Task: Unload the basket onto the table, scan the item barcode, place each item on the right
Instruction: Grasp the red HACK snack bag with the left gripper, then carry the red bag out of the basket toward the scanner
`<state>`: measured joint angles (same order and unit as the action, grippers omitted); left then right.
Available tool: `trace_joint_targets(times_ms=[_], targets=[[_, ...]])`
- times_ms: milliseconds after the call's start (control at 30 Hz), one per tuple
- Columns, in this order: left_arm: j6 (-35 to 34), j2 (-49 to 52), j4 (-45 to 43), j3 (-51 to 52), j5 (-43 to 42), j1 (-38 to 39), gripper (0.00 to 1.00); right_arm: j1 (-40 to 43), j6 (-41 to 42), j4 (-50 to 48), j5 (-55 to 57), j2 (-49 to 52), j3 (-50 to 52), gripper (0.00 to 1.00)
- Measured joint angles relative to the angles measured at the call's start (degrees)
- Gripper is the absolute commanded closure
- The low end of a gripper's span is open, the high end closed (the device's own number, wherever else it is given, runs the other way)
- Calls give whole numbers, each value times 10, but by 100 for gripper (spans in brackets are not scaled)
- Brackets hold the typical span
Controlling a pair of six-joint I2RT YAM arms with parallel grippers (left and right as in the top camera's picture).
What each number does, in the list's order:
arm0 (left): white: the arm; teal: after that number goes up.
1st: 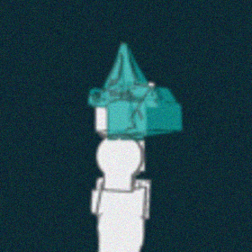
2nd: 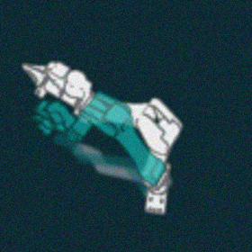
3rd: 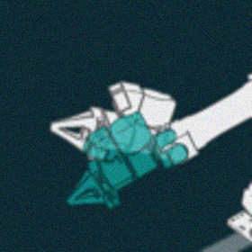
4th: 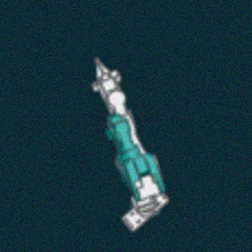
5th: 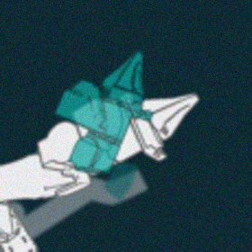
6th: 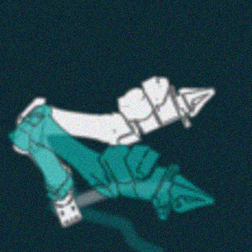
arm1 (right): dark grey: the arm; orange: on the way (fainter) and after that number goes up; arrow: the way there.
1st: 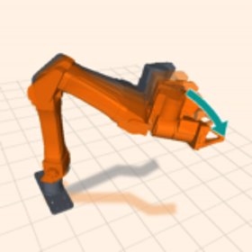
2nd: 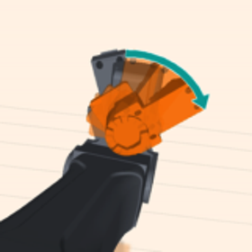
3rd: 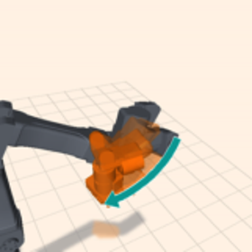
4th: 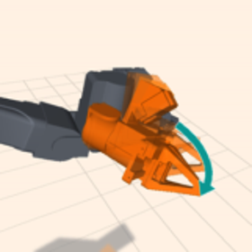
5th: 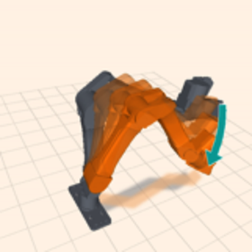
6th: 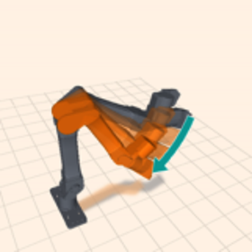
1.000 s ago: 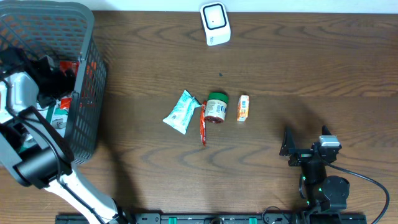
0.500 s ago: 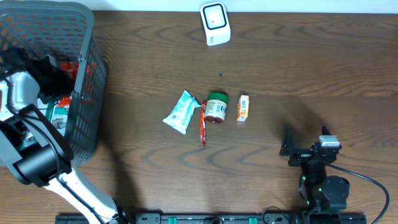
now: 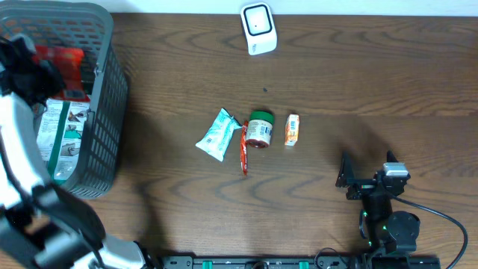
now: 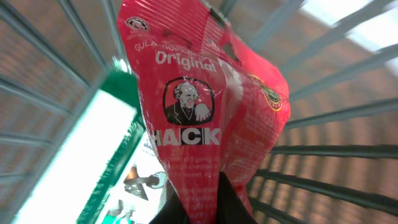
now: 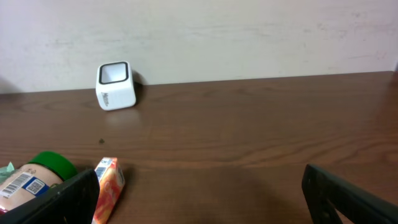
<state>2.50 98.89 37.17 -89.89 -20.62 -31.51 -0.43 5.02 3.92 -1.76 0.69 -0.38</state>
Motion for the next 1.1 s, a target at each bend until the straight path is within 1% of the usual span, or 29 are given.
trace_joint_targets(times_ms=[233,400,500,633,733,833,1000,1100], targets=[[-30,-127,8,0,0,0,93,0,0,0,0,0,0,1],[-69,-209,56,0,-3,0,93,0,0,0,0,0,0,1],[-85,-256,78,0,-29,0,93,0,0,0,0,0,0,1],[-103,-307,120,0,-95,7,93,0,0,0,0,0,0,1],[-112,-323,181,0,-132,40,93,0,0,0,0,0,0,1],[-116,-321,228,2,-148,79,93,0,0,0,0,0,0,1],[-117,-318,243,36,-154,160,93,0,0,0,0,0,0,1],[-117,-312,243,61,-141,209,93,0,0,0,0,0,0,1]])
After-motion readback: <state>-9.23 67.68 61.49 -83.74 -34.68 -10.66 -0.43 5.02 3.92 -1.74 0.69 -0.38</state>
